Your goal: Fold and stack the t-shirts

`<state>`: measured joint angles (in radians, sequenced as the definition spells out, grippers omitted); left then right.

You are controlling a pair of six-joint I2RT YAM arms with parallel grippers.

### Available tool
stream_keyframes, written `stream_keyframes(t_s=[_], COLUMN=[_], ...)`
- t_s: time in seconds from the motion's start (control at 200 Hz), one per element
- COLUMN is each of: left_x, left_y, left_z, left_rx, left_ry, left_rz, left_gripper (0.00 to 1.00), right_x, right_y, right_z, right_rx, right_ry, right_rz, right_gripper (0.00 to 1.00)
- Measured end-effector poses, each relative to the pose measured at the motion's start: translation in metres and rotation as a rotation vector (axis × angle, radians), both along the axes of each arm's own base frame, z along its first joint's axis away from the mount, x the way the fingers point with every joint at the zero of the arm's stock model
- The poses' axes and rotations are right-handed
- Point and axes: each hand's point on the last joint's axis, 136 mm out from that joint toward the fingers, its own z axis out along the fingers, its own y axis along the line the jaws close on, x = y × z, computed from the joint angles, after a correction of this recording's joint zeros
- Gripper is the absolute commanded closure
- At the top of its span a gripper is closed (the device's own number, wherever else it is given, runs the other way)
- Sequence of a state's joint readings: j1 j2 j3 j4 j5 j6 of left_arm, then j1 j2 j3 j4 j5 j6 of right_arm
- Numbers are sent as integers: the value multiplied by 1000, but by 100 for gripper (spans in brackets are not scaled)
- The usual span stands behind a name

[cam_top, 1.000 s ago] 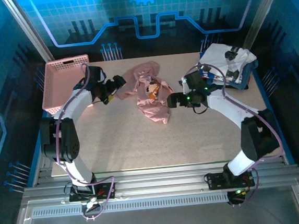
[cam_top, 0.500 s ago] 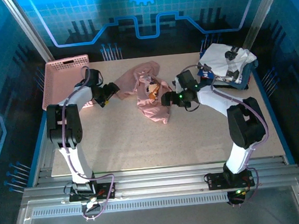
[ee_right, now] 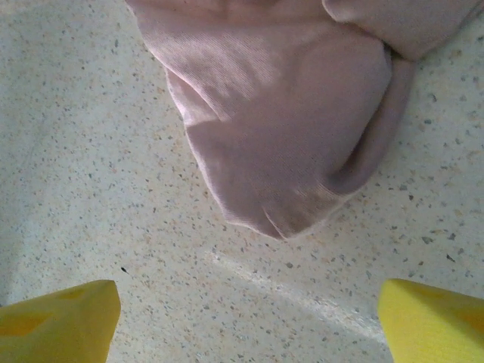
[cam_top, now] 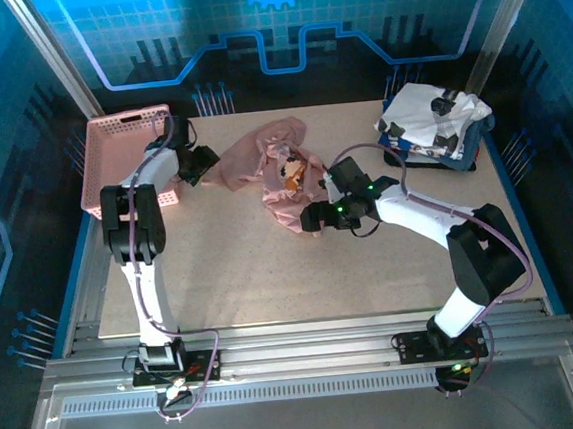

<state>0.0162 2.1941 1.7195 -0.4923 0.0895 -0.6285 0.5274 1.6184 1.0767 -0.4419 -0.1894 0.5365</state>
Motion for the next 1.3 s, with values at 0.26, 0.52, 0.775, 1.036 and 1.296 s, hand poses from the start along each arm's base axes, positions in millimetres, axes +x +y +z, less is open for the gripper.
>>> stream_keyframes(t_s=[0.26,0.52,0.775,1.036,1.296], left_x=[-18,-5,0,-26,-35], left_y=[6,3,-1,-6,-10], left_z=[-17,-35,-37,-27,62], left_rx=[29,23,4,-21,-34], left_ry=[110,122,110,105,-78], left_rz=[16,10,-6,-19,-33], left_gripper=[42,77,100,100,100], right_x=[-1,-8,-7,27,85], right_y=[-1,2,6,0,-20], right_z=[5,3,-10,-58,-42], right_rx=[2,-9,-22,-48,-59], right_ry=[-8,10,36,115,60], right_rz=[-6,8,-3,-135,-263], right_gripper=[11,12,17,50,96])
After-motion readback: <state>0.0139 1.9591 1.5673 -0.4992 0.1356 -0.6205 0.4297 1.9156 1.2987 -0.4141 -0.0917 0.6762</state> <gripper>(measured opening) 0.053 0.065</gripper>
